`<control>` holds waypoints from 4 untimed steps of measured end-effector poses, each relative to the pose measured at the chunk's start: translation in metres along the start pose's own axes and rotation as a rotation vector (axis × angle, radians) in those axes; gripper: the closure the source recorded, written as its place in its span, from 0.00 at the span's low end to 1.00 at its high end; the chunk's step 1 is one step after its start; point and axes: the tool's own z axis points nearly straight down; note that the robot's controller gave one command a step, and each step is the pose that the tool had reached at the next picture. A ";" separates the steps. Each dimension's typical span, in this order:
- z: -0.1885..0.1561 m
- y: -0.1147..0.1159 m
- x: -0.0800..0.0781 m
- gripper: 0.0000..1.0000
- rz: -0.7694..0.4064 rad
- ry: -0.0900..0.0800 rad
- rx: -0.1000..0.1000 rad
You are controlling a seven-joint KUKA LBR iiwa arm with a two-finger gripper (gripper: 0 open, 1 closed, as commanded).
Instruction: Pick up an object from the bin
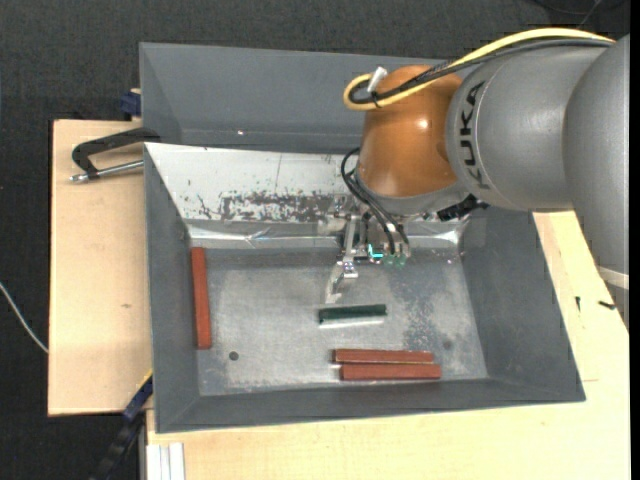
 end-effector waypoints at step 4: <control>0.047 -0.041 0.016 1.00 -0.029 -0.007 -0.001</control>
Offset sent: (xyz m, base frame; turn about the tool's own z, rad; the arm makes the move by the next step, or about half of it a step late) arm -0.0413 -0.0471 -0.0321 -0.0432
